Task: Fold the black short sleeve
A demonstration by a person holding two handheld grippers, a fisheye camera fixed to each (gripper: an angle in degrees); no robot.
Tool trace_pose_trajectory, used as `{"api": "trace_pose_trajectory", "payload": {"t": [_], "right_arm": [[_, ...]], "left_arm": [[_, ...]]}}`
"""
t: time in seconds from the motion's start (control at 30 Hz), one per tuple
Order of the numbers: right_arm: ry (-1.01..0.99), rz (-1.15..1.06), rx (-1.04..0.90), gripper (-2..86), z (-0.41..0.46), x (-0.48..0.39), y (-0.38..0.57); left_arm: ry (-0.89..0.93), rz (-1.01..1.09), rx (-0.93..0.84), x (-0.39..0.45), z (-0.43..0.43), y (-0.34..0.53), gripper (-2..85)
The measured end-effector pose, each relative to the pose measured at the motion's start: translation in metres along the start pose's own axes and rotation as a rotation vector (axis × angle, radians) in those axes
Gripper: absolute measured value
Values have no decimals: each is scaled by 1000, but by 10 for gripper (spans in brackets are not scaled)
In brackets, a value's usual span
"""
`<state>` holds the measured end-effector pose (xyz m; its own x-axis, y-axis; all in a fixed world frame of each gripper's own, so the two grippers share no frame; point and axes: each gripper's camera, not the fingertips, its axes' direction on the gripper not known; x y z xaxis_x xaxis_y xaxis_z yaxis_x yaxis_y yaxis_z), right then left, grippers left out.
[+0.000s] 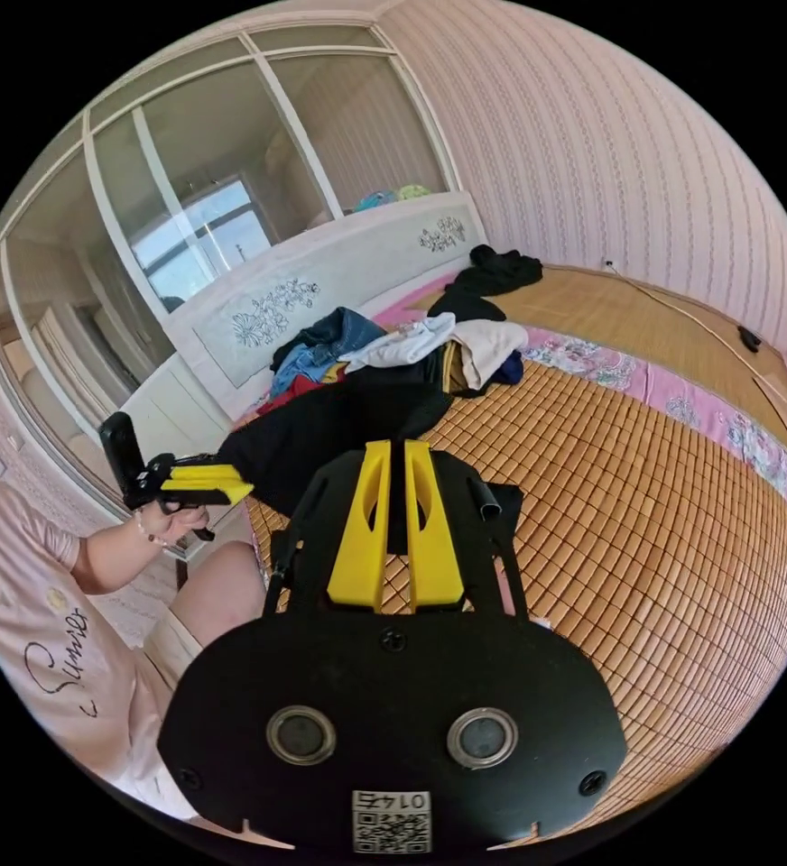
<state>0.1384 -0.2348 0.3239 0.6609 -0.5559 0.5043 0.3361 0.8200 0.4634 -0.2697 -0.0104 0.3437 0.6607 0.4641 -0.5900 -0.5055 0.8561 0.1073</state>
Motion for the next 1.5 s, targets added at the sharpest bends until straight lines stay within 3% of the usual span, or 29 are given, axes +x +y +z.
{"api": "trace_pose_trajectory", "payload": {"t": [0.17, 0.27, 0.4, 0.57, 0.63, 0.77, 0.9, 1.07, 1.2, 1.37, 1.5], "right_arm": [[182, 309, -114, 62, -45, 54, 97], [206, 473, -200, 86, -60, 62, 163], [167, 566, -275, 109, -68, 44, 216], [234, 569, -405, 135, -62, 24, 243], [200, 587, -423, 136, -62, 21, 247], [134, 641, -420, 121, -71, 9, 261], [116, 674, -416, 106, -87, 0, 274], [99, 668, -457, 38, -106, -19, 291], [-52, 748, -324, 11, -138, -25, 308], [-300, 834, 130, 2, -232, -32, 327], [-390, 728, 392, 0, -304, -53, 317]], "left_arm": [[306, 4, -222, 84, 90, 34, 15], [340, 43, -272, 101, 95, 48, 27], [165, 9, -289, 67, 76, 50, 38], [-240, -214, -342, -42, 58, 58, 52], [-311, -272, -411, -70, 62, 62, 59], [-387, -349, -552, -108, 76, 73, 87], [-328, -376, -593, -117, 82, 79, 104], [-293, -261, -589, -100, 74, 86, 43], [-261, -338, -550, -95, 44, 95, 12], [-142, -371, -286, -57, -55, 89, -6], [-88, -317, -25, -16, -140, 67, -9]]}}
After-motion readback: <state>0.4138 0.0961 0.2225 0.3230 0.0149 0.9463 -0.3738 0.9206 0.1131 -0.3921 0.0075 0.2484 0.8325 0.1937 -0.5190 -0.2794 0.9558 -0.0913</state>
